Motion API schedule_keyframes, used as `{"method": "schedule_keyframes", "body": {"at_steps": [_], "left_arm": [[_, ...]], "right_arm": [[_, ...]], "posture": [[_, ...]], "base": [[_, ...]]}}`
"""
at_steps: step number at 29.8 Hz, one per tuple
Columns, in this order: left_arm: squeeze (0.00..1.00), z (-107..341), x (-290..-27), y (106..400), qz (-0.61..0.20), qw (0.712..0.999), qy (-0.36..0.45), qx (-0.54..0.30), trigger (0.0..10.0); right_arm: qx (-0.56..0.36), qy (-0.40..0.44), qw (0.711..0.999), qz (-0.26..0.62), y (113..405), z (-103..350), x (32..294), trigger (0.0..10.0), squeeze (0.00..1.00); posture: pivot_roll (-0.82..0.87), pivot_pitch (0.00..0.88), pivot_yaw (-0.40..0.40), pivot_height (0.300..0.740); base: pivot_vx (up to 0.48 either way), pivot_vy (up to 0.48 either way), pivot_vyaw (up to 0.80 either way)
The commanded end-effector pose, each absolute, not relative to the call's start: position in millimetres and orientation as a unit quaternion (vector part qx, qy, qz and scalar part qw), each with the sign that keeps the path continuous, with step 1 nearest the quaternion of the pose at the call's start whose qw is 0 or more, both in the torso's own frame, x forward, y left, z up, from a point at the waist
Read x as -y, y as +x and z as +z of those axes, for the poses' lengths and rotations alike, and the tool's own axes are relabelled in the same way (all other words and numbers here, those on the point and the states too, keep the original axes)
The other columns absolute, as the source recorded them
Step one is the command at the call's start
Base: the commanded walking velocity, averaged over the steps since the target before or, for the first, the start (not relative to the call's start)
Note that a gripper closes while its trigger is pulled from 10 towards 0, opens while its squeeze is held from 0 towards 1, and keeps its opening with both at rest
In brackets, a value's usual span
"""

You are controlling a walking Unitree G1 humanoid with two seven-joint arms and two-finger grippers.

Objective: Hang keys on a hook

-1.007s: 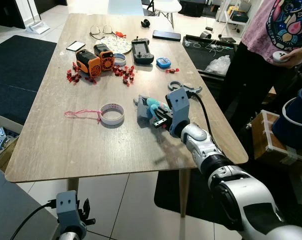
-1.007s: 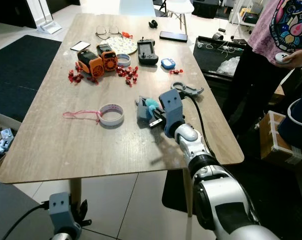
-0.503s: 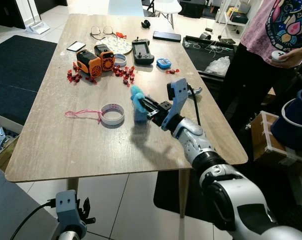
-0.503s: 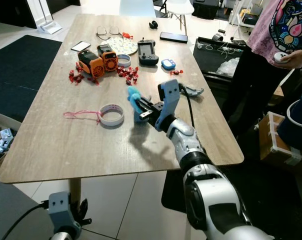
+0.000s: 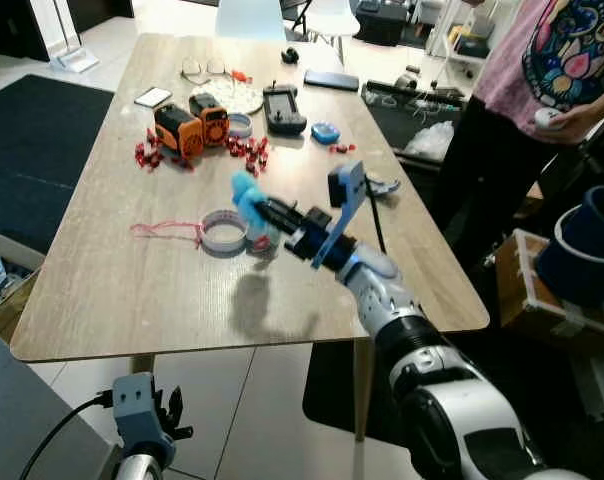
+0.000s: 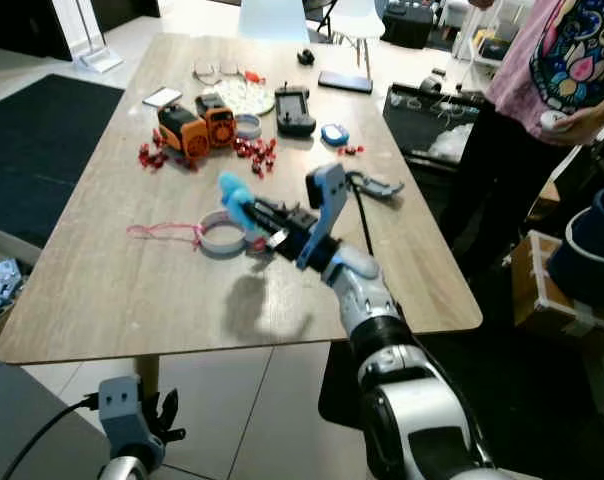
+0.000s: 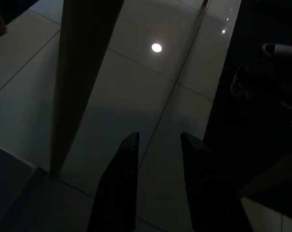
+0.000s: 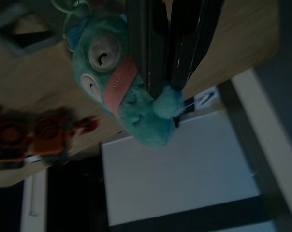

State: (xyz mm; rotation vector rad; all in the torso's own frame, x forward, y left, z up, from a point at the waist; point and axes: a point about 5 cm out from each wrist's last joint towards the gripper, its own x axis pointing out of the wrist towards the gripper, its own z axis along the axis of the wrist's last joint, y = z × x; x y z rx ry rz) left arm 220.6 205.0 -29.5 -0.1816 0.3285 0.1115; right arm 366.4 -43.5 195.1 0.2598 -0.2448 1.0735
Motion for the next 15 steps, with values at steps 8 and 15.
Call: {"method": "schedule_keyframes", "body": {"at_steps": [8, 15], "left_arm": [[0.00, -37.3, -199.0, 210.2, 0.052, 0.978, -0.098, -0.176, 10.0], [0.00, -36.6, -198.1, 210.8, 0.047, 0.979, -0.099, -0.173, 10.0]], "right_arm": [[0.086, 0.100, 0.810, 0.571, 345.2, 176.1, 41.3, 0.0, 0.00], [0.062, 0.074, 0.792, 0.602, 332.3, 164.1, 43.6, 0.0, 0.00]], "posture": [[0.07, 0.051, -0.089, 0.740], [0.07, 0.044, -0.088, 0.740]], "base": [[0.000, 0.000, 0.00], [0.000, 0.000, 0.00]]}}
